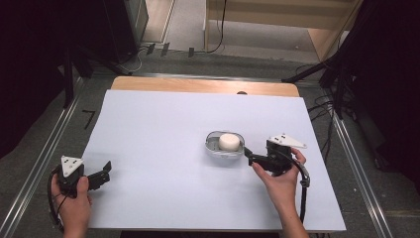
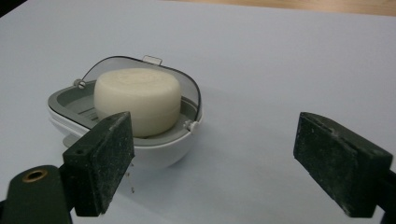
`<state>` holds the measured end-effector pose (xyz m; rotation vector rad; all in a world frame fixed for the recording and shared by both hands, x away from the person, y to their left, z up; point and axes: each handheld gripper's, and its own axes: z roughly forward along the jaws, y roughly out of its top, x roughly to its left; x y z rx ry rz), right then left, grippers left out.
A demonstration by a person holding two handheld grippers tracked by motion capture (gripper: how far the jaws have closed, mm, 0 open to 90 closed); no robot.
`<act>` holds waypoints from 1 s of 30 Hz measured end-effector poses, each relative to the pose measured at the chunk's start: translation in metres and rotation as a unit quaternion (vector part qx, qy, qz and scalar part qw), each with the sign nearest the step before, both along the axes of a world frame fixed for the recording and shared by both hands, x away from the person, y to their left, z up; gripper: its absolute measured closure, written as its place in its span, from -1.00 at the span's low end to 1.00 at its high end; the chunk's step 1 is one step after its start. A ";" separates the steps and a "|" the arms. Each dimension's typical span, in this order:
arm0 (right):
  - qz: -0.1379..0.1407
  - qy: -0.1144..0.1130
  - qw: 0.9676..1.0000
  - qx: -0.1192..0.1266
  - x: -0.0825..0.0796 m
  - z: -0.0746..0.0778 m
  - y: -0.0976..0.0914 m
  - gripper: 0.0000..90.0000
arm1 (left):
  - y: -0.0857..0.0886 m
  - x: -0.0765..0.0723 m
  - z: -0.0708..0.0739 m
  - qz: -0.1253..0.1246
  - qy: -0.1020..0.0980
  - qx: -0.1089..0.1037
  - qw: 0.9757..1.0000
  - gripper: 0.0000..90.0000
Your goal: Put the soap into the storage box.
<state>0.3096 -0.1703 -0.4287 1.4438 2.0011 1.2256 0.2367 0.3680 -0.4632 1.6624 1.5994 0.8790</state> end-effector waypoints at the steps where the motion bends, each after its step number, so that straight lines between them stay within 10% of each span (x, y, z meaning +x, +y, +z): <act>1: 0.000 -0.001 1.000 0.000 0.000 -0.001 -0.003 -0.76 | 0.000 0.000 0.000 0.000 0.000 0.000 1.000 -0.86; 30: -0.034 0.011 0.999 0.005 -0.024 -0.032 -0.068 -0.86 | -0.001 0.000 0.000 -0.002 -0.002 0.003 1.000 -0.86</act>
